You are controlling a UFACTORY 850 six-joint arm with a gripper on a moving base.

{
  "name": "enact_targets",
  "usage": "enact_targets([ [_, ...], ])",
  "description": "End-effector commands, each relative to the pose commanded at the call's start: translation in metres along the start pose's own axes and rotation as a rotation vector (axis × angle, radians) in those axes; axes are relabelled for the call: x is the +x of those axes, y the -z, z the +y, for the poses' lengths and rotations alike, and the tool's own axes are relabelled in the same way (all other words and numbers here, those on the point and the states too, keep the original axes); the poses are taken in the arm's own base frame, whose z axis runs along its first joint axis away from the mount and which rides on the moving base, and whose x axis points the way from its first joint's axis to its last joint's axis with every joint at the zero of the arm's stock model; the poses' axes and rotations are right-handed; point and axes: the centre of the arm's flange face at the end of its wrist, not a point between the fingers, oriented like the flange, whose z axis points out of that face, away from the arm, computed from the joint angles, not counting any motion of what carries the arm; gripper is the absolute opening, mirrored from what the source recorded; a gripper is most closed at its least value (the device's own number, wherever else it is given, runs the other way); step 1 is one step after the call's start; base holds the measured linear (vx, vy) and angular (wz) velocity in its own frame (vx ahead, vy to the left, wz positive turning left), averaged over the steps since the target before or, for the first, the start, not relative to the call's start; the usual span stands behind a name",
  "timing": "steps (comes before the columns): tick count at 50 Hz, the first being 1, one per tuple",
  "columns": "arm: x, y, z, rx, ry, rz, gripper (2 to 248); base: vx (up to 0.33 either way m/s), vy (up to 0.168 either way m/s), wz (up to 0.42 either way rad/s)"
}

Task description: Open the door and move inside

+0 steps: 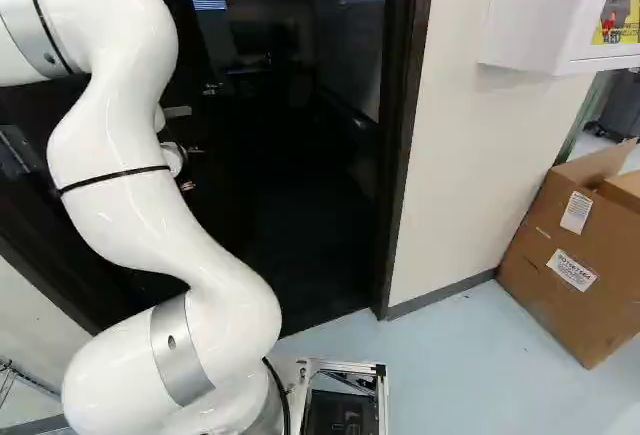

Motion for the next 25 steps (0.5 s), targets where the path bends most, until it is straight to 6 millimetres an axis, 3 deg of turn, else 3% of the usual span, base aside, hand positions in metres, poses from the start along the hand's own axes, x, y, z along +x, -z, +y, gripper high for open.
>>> enact_targets([
  [25,-0.003,0.01,-0.032,0.092,0.051,-0.007,247,0.0,0.0,0.0],
])
